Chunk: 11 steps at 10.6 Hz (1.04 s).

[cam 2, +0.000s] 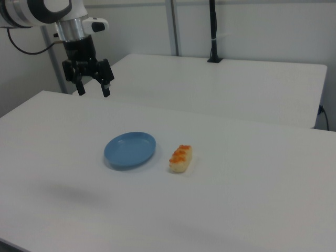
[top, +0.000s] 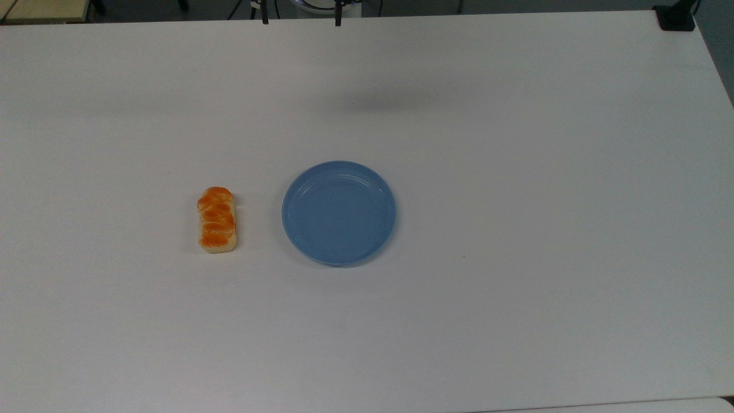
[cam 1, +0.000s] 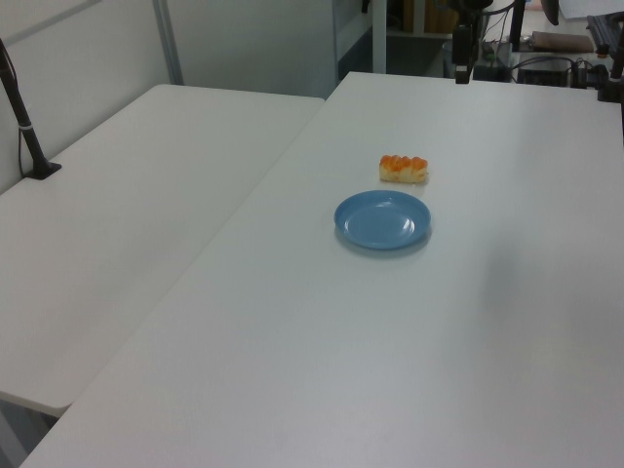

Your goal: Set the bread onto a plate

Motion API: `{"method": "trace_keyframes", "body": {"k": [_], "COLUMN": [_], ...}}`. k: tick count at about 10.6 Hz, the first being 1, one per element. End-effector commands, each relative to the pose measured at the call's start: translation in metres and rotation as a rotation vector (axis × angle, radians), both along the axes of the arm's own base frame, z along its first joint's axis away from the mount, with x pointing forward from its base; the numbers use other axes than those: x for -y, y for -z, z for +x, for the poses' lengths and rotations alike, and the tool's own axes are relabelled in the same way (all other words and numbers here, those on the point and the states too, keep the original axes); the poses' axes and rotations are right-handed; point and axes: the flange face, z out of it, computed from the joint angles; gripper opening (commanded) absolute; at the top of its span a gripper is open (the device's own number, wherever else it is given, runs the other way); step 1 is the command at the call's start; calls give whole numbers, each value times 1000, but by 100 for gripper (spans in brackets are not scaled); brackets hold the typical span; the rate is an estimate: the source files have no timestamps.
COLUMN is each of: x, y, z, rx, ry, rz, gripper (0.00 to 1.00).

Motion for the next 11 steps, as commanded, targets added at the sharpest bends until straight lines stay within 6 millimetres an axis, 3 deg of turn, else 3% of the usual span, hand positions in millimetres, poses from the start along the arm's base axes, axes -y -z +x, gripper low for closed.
{"method": "trace_keyframes", "body": {"k": [1,5,7,11], "x": [0,3,15,59], "y": [0,4,8,46], "z": [-6,-1,6,43], "rx": [-8,-7,6,60], "ry": [8,6,-37,-23], "rz": [13,10,13,2], "gripper": [100,100,100,100]}}
